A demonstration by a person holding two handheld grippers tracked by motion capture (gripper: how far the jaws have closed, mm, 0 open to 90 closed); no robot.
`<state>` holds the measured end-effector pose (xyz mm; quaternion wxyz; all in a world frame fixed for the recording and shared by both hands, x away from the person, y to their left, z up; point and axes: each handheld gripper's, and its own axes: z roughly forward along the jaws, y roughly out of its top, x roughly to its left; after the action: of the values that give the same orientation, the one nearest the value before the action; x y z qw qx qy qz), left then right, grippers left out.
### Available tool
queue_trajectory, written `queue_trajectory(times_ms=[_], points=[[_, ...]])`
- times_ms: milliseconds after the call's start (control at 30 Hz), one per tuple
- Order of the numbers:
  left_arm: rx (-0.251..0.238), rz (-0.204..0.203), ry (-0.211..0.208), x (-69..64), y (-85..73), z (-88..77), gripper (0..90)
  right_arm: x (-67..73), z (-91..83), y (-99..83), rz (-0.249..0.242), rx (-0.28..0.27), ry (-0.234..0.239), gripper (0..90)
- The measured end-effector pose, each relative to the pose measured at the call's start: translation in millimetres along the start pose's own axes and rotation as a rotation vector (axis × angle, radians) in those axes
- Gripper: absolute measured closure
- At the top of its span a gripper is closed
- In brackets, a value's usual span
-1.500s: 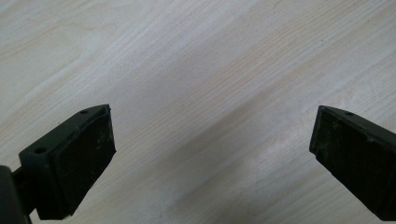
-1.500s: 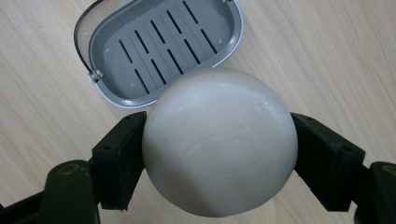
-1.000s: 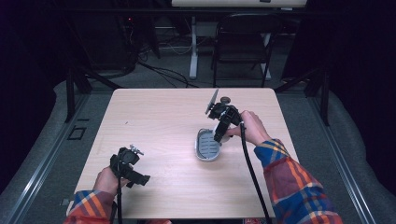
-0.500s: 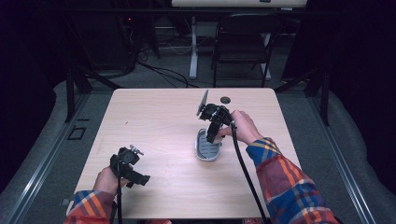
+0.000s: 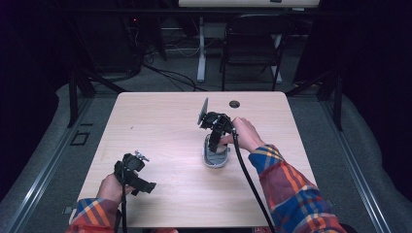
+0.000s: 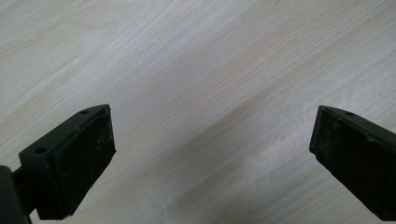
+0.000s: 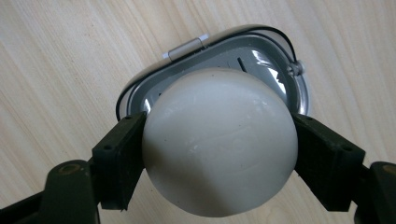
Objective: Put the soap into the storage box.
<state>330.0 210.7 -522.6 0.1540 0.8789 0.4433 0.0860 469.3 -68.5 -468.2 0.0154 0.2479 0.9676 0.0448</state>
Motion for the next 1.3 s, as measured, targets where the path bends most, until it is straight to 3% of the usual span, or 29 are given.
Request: queue_trajectory(times_ms=[667, 1133, 1300], points=[[0.001, 0.005, -0.002, -0.2, 0.0, 0.0, 0.0, -3.8, 34.0, 2.6, -0.001, 0.041, -0.003, 23.1], [0.004, 0.004, -0.003, -0.1, 0.1, 0.4, 0.0, -9.8, 37.7, -4.7, 0.021, 0.012, 0.014, 22.6], [0.004, 0.003, -0.003, 0.1, 0.1, 0.4, 0.0, -11.7, 36.6, -7.4, 0.036, 0.005, 0.021, 17.9]])
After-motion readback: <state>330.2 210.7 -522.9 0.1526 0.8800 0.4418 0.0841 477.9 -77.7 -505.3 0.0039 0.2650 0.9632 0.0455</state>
